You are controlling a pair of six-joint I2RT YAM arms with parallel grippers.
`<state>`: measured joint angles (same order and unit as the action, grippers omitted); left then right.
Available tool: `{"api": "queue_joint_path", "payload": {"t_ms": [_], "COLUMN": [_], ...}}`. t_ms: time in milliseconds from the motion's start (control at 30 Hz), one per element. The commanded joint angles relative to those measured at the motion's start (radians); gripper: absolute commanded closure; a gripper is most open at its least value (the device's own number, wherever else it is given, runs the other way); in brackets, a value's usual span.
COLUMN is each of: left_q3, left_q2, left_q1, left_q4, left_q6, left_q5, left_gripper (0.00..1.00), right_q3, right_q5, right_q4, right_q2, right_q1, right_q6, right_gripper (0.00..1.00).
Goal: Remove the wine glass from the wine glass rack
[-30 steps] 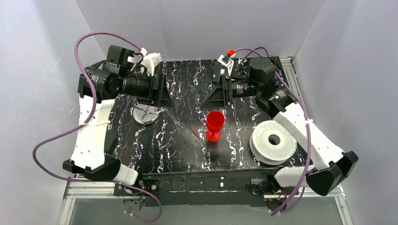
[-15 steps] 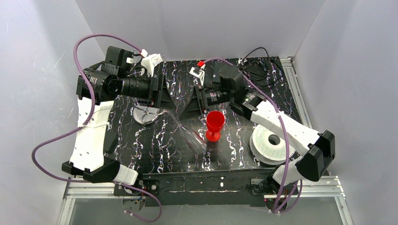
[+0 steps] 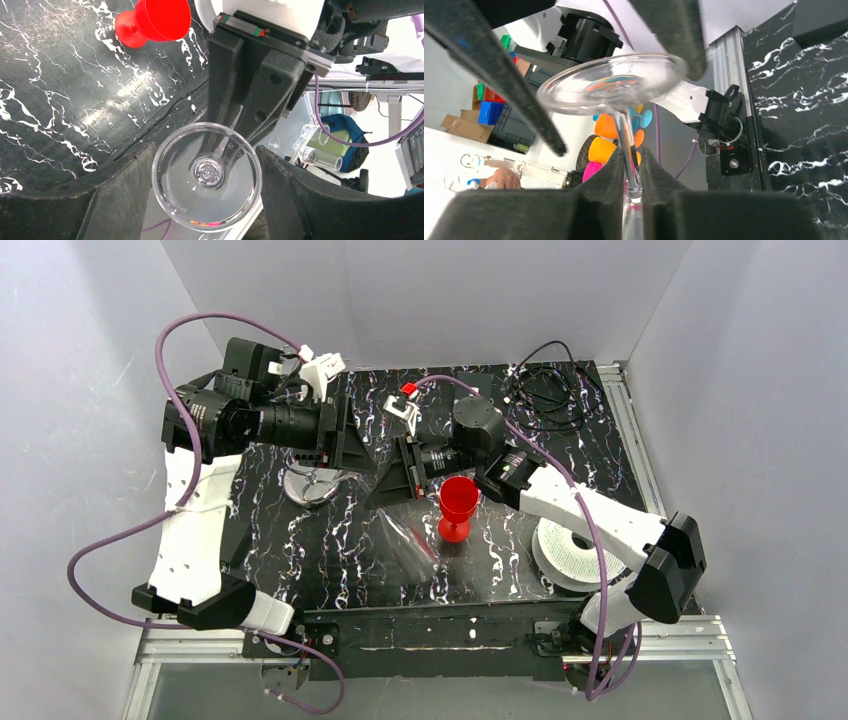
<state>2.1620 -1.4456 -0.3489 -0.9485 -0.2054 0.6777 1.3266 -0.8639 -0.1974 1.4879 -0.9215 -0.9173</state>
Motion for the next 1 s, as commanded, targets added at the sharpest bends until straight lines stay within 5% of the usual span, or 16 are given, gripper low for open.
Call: {"api": "queue_joint_path", "payload": {"t_ms": [0, 167, 300, 400, 667, 967], "left_q3": [0.032, 0.039, 0.036, 0.002, 0.066, 0.068], "left_q2": [0.0, -0.009, 0.009, 0.046, 0.059, 0.123], "left_q1": [-0.002, -0.003, -0.002, -0.002, -0.003, -0.003], "left_q4": [-0.194, -0.182, -0.174, -0.138, -0.126, -0.048], "left_q6": [-0.014, -0.032, -0.047, -0.061, -0.097, -0.11], "left_q5": [0.051, 0.05, 0.001, -0.028, -0.072, -0.157], "left_gripper": [0.74, 0.64, 0.21, 0.05, 0.02, 0.02], "right_q3": [-0.012, -0.02, -0.028, 0.003, -0.016, 0.255], "right_q5": [-0.002, 0.009, 0.078, 0.152, 0.33, 0.514], "right_q4": [-0.053, -0.04, 0.052, 0.183, 0.318, 0.828], "right_q2": [0.008, -0.002, -0.019, -0.036, -0.105, -0.116], "right_q1": [-0.008, -0.008, -0.006, -0.004, 0.042, 0.202], "right_q6": [-0.026, -0.038, -0.027, 0.023, -0.041, -0.138], "right_gripper": [0.95, 0.99, 0.99, 0.99, 0.99, 0.99]}}
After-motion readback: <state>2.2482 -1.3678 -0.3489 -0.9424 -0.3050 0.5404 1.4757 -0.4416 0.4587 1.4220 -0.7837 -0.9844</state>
